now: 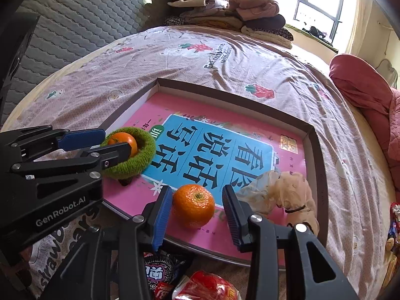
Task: Organize objects
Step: 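Set the left orange onto the green ring while the right sets its orange on the book, then lift both open grippers out of the tray and back toward the bed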
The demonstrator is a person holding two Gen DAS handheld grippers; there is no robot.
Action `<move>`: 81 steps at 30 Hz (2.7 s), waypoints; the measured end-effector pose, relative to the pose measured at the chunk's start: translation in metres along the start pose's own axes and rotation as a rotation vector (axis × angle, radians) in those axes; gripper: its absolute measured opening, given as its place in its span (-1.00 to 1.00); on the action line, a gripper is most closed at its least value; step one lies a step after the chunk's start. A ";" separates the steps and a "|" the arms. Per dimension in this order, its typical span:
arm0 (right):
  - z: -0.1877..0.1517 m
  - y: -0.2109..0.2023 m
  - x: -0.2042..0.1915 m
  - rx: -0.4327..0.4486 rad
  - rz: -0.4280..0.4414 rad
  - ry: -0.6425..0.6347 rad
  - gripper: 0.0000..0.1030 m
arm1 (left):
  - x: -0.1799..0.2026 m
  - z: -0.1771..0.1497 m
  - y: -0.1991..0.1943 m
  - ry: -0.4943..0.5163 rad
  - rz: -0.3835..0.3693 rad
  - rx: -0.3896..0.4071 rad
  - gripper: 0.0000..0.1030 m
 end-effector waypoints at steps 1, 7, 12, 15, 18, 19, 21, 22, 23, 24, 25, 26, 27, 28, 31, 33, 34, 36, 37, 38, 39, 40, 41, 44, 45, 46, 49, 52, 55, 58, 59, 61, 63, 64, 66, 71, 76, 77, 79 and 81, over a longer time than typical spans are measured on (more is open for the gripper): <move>0.000 -0.002 0.001 0.003 -0.003 0.004 -0.20 | 0.000 0.000 -0.002 -0.001 -0.001 0.001 -0.24; 0.004 -0.017 0.007 0.032 -0.014 0.020 -0.20 | -0.002 -0.002 -0.014 -0.005 0.009 0.014 -0.23; 0.007 -0.030 0.007 0.053 -0.015 0.026 -0.20 | 0.000 -0.002 -0.028 -0.002 0.015 0.033 -0.19; 0.010 -0.041 0.007 0.073 -0.016 0.022 -0.20 | 0.001 0.001 -0.040 -0.001 0.018 0.054 -0.11; 0.015 -0.054 0.005 0.102 -0.014 0.019 -0.19 | 0.004 0.003 -0.054 0.002 0.021 0.081 -0.02; 0.015 -0.058 0.004 0.108 -0.011 0.017 -0.19 | 0.005 0.003 -0.059 0.003 0.022 0.091 -0.01; 0.017 -0.067 0.003 0.120 -0.021 0.008 -0.19 | 0.007 0.004 -0.067 0.007 0.023 0.105 0.01; 0.018 -0.070 0.003 0.125 -0.024 0.005 -0.18 | 0.008 0.004 -0.072 0.008 0.025 0.112 0.02; 0.018 -0.074 0.003 0.132 -0.026 0.005 -0.18 | 0.009 0.004 -0.076 0.009 0.023 0.116 0.02; 0.019 -0.079 0.002 0.141 -0.022 0.006 -0.18 | 0.010 0.004 -0.080 0.012 0.019 0.121 0.02; 0.020 -0.082 0.003 0.147 -0.022 0.008 -0.17 | 0.012 0.004 -0.085 0.014 0.020 0.129 0.03; 0.020 -0.085 0.003 0.152 -0.025 0.009 -0.17 | 0.013 0.004 -0.089 0.018 0.023 0.133 0.04; 0.020 -0.089 0.003 0.159 -0.024 0.008 -0.16 | 0.014 0.004 -0.091 0.021 0.024 0.136 0.05; 0.020 -0.092 0.002 0.161 -0.026 0.008 -0.14 | 0.015 0.004 -0.095 0.021 0.025 0.139 0.06; 0.021 -0.102 0.002 0.176 -0.030 0.006 -0.10 | 0.018 0.003 -0.103 0.022 0.029 0.149 0.12; 0.020 -0.109 0.003 0.187 -0.036 0.007 -0.10 | 0.018 0.002 -0.110 0.024 0.029 0.157 0.12; 0.020 -0.113 0.004 0.193 -0.038 0.009 -0.10 | 0.019 0.001 -0.113 0.024 0.030 0.162 0.13; 0.018 -0.121 0.007 0.203 -0.039 0.012 -0.10 | 0.020 -0.001 -0.119 0.026 0.030 0.167 0.13; 0.018 -0.124 0.008 0.207 -0.041 0.013 -0.10 | 0.020 -0.002 -0.123 0.027 0.028 0.170 0.13; 0.017 -0.128 0.009 0.212 -0.043 0.014 -0.09 | 0.021 -0.004 -0.126 0.028 0.028 0.172 0.13; 0.015 -0.132 0.010 0.216 -0.042 0.017 -0.09 | 0.021 -0.005 -0.128 0.028 0.029 0.174 0.13; 0.014 -0.135 0.011 0.220 -0.042 0.019 -0.09 | 0.021 -0.007 -0.132 0.029 0.029 0.181 0.13; 0.012 -0.138 0.011 0.223 -0.044 0.020 -0.09 | 0.022 -0.008 -0.134 0.029 0.028 0.184 0.13; 0.006 -0.145 0.013 0.227 -0.051 0.022 -0.09 | 0.023 -0.014 -0.142 0.030 0.024 0.190 0.13; 0.003 -0.147 0.013 0.229 -0.051 0.024 -0.09 | 0.024 -0.017 -0.144 0.030 0.024 0.192 0.13; 0.000 -0.149 0.014 0.230 -0.050 0.025 -0.09 | 0.025 -0.019 -0.146 0.032 0.023 0.192 0.14; -0.009 -0.155 0.015 0.231 -0.050 0.034 -0.09 | 0.028 -0.028 -0.151 0.039 0.015 0.188 0.14; -0.018 -0.160 0.017 0.232 -0.048 0.047 -0.08 | 0.030 -0.036 -0.155 0.038 0.007 0.186 0.14; -0.027 -0.164 0.020 0.234 -0.043 0.060 -0.08 | 0.032 -0.044 -0.158 0.038 0.007 0.182 0.14; -0.034 -0.166 0.023 0.232 -0.045 0.073 -0.08 | 0.035 -0.053 -0.159 0.044 0.005 0.176 0.14; -0.037 -0.167 0.023 0.233 -0.045 0.076 -0.08 | 0.036 -0.056 -0.159 0.045 0.002 0.174 0.14; -0.042 -0.167 0.025 0.229 -0.034 0.090 -0.08 | 0.038 -0.060 -0.160 0.051 0.000 0.170 0.14; -0.048 -0.167 0.025 0.225 -0.028 0.097 -0.07 | 0.041 -0.066 -0.158 0.053 -0.001 0.162 0.14; -0.050 -0.167 0.025 0.223 -0.030 0.097 -0.07 | 0.043 -0.070 -0.157 0.056 -0.004 0.154 0.14; -0.056 -0.166 0.024 0.214 -0.033 0.097 -0.07 | 0.045 -0.075 -0.155 0.062 -0.012 0.143 0.14; -0.067 -0.165 0.021 0.199 -0.032 0.095 -0.07 | 0.050 -0.086 -0.154 0.072 -0.010 0.133 0.14; -0.077 -0.164 0.018 0.187 -0.031 0.097 -0.07 | 0.053 -0.092 -0.154 0.080 -0.007 0.121 0.14; -0.078 -0.164 0.018 0.187 -0.030 0.098 -0.07 | 0.054 -0.094 -0.154 0.081 -0.007 0.120 0.14; -0.081 -0.164 0.018 0.185 -0.026 0.103 -0.07 | 0.055 -0.097 -0.154 0.082 -0.007 0.119 0.14; -0.085 -0.164 0.018 0.183 -0.026 0.102 -0.07 | 0.056 -0.099 -0.154 0.084 -0.006 0.116 0.14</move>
Point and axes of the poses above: each gripper's, at about its wrist camera, not at the fingertips, and y roughly the way its jaws point, x to its right, z to its top, the point moved 8 cm from there along y, roughly the way its jaws point
